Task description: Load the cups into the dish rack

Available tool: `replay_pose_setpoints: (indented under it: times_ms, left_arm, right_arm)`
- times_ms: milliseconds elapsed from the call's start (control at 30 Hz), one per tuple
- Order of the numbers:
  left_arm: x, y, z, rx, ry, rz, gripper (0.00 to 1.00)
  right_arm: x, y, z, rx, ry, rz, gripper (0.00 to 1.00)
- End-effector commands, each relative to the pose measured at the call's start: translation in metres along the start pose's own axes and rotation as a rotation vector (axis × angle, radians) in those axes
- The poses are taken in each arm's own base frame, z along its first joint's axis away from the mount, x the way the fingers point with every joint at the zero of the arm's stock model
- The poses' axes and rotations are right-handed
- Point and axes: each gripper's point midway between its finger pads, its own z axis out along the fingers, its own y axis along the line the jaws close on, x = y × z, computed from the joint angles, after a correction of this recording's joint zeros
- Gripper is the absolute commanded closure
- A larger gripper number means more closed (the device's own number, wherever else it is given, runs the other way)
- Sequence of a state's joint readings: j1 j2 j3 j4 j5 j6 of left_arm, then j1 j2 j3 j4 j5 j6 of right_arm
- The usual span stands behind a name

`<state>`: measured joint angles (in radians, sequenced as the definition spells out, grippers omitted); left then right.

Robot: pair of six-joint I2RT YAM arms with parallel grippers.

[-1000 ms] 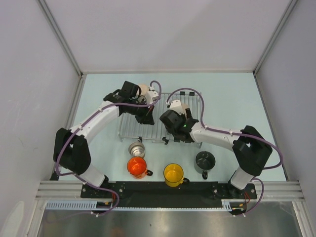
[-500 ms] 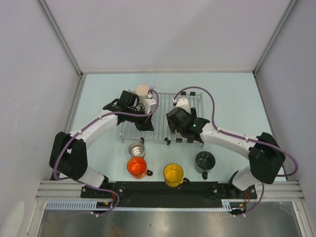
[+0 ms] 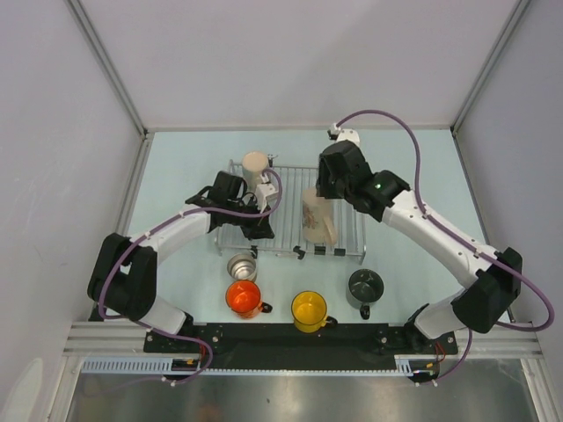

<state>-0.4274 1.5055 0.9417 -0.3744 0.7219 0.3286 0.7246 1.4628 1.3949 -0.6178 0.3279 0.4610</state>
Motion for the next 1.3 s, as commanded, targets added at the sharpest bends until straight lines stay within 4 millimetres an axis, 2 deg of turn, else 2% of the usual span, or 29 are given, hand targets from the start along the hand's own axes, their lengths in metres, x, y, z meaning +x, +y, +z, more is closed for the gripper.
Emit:
replay_pose_setpoints:
  times_ms: [0,200,300,367,400,433,500,533,600,667,700,733,800,900,1033,1267]
  left_arm:
    - [-0.021,-0.001,-0.008,0.004,-0.091,0.052,0.97]
    - [-0.023,-0.003,-0.011,0.002,-0.106,0.059,0.97]
    - [-0.022,-0.001,-0.011,-0.003,-0.108,0.055,0.97]
    - [-0.022,0.000,-0.010,0.001,-0.107,0.054,0.97]
    - [-0.021,0.000,-0.010,0.001,-0.105,0.052,0.97]
    - [-0.022,0.000,-0.009,0.001,-0.105,0.051,0.97]
    - [-0.021,0.001,-0.009,0.001,-0.103,0.049,0.97]
    - [-0.021,0.002,-0.009,-0.002,-0.103,0.048,0.97]
    - [-0.020,0.003,-0.008,-0.001,-0.100,0.047,0.97]
    - [-0.020,0.004,-0.007,-0.002,-0.099,0.046,0.97]
    - [-0.020,0.005,-0.007,-0.001,-0.097,0.043,0.98]
    - [-0.020,0.005,-0.006,-0.001,-0.097,0.043,0.97]
    - [-0.019,0.006,-0.006,-0.001,-0.094,0.039,0.98]
    - [-0.019,0.007,-0.005,0.000,-0.093,0.036,0.98]
    - [-0.021,0.005,-0.007,0.005,-0.097,0.038,0.98]
    - [-0.020,0.003,-0.007,0.015,-0.097,0.037,0.98]
  right_arm:
    - [-0.045,0.018,-0.032,-0.101,-0.070,0.077,1.00]
    - [-0.041,0.003,-0.008,-0.042,-0.031,0.070,1.00]
    - [-0.030,-0.003,0.003,-0.012,-0.010,0.046,1.00]
    - [-0.025,-0.007,0.005,-0.001,-0.001,0.026,0.94]
    - [-0.024,-0.008,0.005,-0.002,-0.002,0.017,0.89]
    - [-0.025,-0.006,0.004,-0.010,-0.013,0.013,0.71]
    - [-0.024,-0.009,-0.001,-0.014,-0.033,0.002,0.59]
    - [-0.025,-0.009,-0.004,-0.018,-0.045,-0.001,0.45]
    - [-0.025,-0.015,-0.011,-0.004,-0.062,-0.013,0.34]
    - [-0.022,-0.011,-0.018,-0.016,-0.075,-0.032,0.20]
    - [-0.021,-0.011,-0.025,-0.031,-0.092,-0.038,0.13]
    - [-0.018,-0.007,-0.029,-0.048,-0.097,-0.050,0.01]
    - [-0.007,0.004,-0.037,-0.089,-0.098,-0.067,0.00]
    - [0.006,0.013,-0.038,-0.112,-0.083,-0.091,0.00]
    - [0.028,0.015,-0.020,-0.096,-0.033,-0.144,0.00]
    - [0.041,0.006,0.014,0.011,-0.018,-0.241,0.00]
